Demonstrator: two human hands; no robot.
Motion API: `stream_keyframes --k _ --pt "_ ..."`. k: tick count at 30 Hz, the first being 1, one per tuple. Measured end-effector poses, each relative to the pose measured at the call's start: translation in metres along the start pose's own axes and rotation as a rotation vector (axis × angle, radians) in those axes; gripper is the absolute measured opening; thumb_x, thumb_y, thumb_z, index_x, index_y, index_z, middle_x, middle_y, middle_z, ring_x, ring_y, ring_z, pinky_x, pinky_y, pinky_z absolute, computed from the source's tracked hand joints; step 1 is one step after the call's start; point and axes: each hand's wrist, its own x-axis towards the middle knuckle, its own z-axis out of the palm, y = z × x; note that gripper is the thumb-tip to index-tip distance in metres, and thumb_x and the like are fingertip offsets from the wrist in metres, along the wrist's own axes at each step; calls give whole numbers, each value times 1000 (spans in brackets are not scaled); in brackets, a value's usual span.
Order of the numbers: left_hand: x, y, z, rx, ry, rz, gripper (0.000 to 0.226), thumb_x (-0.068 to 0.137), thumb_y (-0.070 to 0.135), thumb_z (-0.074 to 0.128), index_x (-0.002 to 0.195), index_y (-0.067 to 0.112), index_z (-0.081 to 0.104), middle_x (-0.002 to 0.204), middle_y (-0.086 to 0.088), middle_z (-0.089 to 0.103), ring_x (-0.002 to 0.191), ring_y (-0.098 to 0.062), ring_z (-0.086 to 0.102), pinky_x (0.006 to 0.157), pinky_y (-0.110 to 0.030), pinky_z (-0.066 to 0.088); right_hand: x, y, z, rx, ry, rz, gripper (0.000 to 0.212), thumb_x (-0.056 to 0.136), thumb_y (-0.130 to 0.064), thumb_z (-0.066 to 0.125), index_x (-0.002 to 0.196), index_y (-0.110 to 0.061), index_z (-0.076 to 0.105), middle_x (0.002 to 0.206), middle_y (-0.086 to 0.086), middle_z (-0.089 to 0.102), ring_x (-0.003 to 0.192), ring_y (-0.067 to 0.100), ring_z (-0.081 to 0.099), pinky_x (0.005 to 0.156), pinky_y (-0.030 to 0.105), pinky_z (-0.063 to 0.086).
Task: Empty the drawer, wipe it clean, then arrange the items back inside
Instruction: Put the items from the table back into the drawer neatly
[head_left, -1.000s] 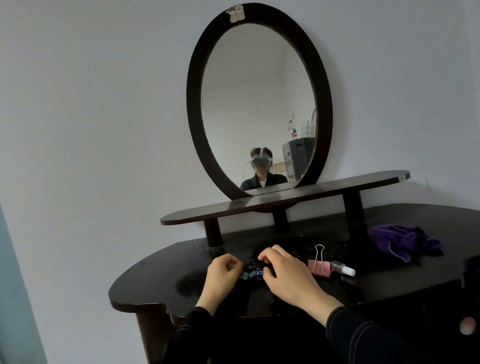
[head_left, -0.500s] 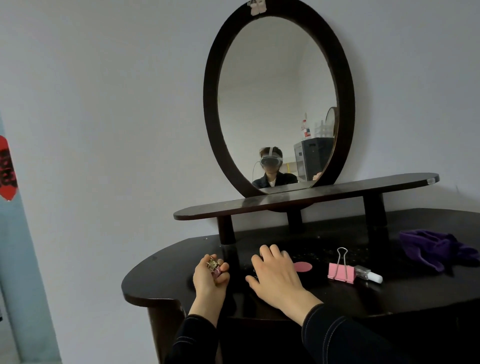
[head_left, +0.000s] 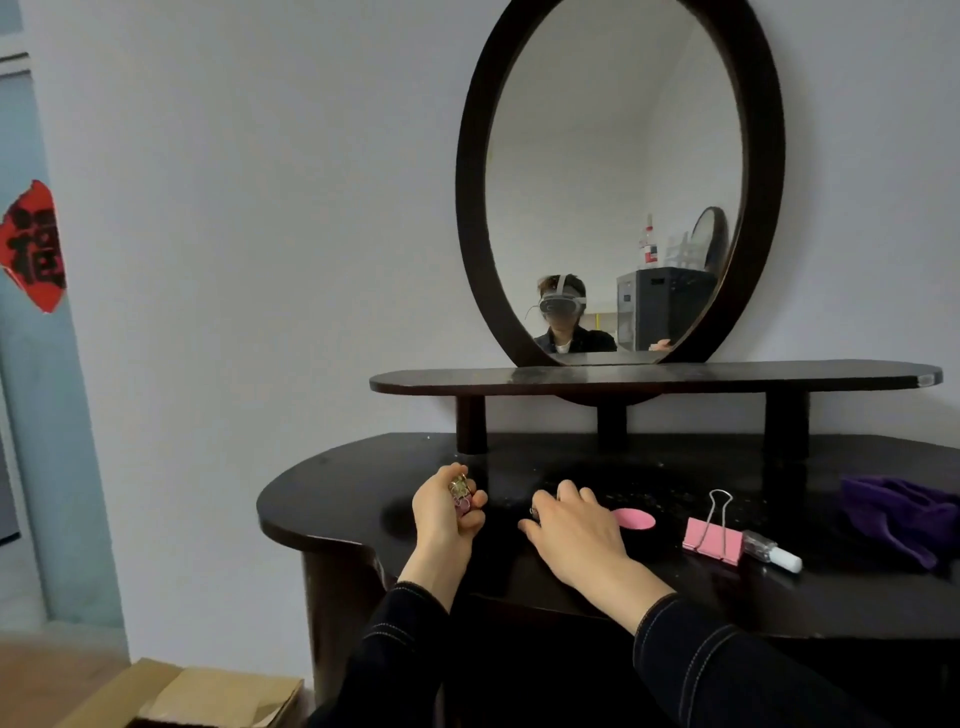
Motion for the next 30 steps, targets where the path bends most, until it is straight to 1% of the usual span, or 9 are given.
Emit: stream_keyframes --k 3,6,10,15,17,19,23,27,30 --pt "-1 -7 4 38 71 48 7 95 9 56 95 5 61 73 -8 53 44 -13 49 32 -19 27 2 -3 0 8 -6 -36 32 105 -44 43 119 -16 49 119 8 52 101 30 60 68 37 41" --pt "-3 -13 10 -16 105 57 6 92 9 60 96 5 60 76 -8 53 45 -14 50 33 -20 28 5 -6 -2 7 8 -34 31 106 -42 42 118 -14 49 114 8 58 96 32 65 68 37 43" --pt "-7 -10 9 -228 62 -68 7 94 13 56 95 7 58 75 -8 51 47 -14 49 32 -18 27 4 -5 -4 46 57 3 25 107 -37 40 113 -15 50 100 3 69 88 25 68 64 34 44" --pt "-9 -6 1 -465 -28 -187 7 89 15 50 86 9 50 75 -6 48 53 -15 47 30 -17 24 3 -6 -4 98 58 13 24 107 -40 37 104 -21 51 90 -4 67 80 18 65 64 34 49" --pt "-10 -6 2 -467 -60 -212 3 86 9 48 83 9 50 73 -5 47 52 -15 46 29 -17 23 3 -5 -5 202 39 43 23 106 -41 40 97 -24 53 83 -6 66 74 14 64 62 32 50" --pt "-11 -7 4 -447 -78 -234 5 86 8 47 83 8 50 71 -5 46 51 -14 44 29 -16 22 4 -5 -8 434 47 126 24 105 -39 44 91 -23 56 78 -5 67 71 11 64 63 32 51" --pt "-13 -12 13 -357 -76 -250 14 93 19 49 85 8 51 69 -6 44 50 -14 41 30 -15 23 25 -13 -23 738 222 198 23 104 -33 49 86 -21 59 76 -5 66 72 11 65 61 29 51" --pt "-20 -23 27 -342 -141 -298 34 97 32 48 81 4 57 61 -7 55 39 -14 44 33 -15 28 50 -34 -33 639 318 39 20 105 -40 44 95 -26 56 78 -10 64 68 4 63 54 20 43" --pt "-24 -25 30 -390 -159 -333 53 101 45 42 87 0 65 55 -12 64 35 -21 57 37 -20 46 55 -43 -24 468 281 3 20 105 -44 40 97 -30 52 77 -13 61 69 2 60 57 26 47"
